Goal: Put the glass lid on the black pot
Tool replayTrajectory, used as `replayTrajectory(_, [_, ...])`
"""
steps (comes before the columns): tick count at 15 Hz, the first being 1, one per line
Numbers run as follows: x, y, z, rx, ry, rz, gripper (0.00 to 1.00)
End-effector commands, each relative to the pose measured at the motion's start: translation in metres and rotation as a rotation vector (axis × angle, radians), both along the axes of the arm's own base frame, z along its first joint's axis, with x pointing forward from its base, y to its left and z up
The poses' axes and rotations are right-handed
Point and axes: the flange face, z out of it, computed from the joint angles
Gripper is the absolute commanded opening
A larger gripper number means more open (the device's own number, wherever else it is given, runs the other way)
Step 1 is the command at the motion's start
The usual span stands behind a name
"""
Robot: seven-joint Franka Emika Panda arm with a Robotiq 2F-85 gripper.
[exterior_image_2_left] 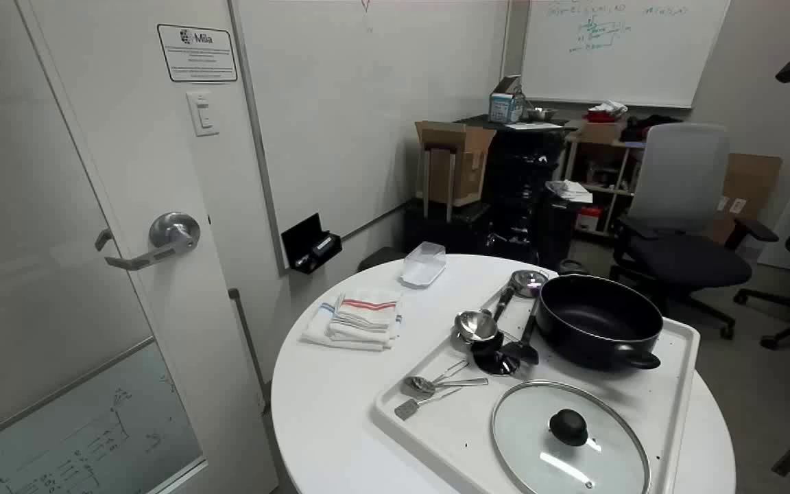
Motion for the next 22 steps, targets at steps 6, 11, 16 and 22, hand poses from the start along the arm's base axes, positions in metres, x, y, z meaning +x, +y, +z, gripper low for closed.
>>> replayTrajectory(6, [0.0, 0.0, 0.001, 0.0, 0.001, 0.0, 1.0])
replayTrajectory(11, [0.001, 0.0, -0.001, -0.004, 0.002, -0.003, 1.0])
replayTrajectory(16, [0.018, -0.001, -0.022, -0.029, 0.028, -0.015, 1.0])
replayTrajectory(22, [0.048, -0.01, -0.066, -0.071, 0.047, -0.026, 1.0])
